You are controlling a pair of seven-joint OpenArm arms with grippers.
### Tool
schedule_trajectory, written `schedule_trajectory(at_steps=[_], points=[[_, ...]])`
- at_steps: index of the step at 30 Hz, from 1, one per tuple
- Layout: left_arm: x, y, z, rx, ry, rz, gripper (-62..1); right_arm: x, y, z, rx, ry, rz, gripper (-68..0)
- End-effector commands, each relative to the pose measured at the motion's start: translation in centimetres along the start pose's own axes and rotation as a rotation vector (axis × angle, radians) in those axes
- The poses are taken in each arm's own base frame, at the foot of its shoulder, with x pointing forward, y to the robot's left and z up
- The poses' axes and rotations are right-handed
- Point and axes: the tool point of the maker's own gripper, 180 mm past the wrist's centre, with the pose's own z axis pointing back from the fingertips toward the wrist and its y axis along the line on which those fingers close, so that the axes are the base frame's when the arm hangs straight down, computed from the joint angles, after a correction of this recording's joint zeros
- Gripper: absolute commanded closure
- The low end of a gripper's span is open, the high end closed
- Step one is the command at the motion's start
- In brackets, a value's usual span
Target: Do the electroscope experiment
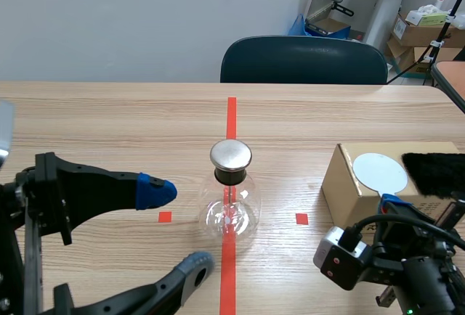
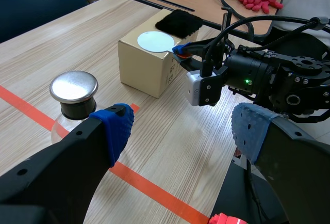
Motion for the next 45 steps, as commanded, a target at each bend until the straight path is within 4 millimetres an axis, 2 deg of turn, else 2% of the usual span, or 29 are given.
schedule_trajectory(at_steps=[1,45], points=[[0.79,-0.28,-0.07,-0.007,-0.029,0.006,-42.2,-0.35,-0.88,-0.43,-0.028,0.000,0.014,-0.8],[0.62,-0.21,-0.30,0.008,-0.025,0.019,-42.2,-0.32,-0.88,-0.44,-0.028,-0.001,0.014,-0.8]])
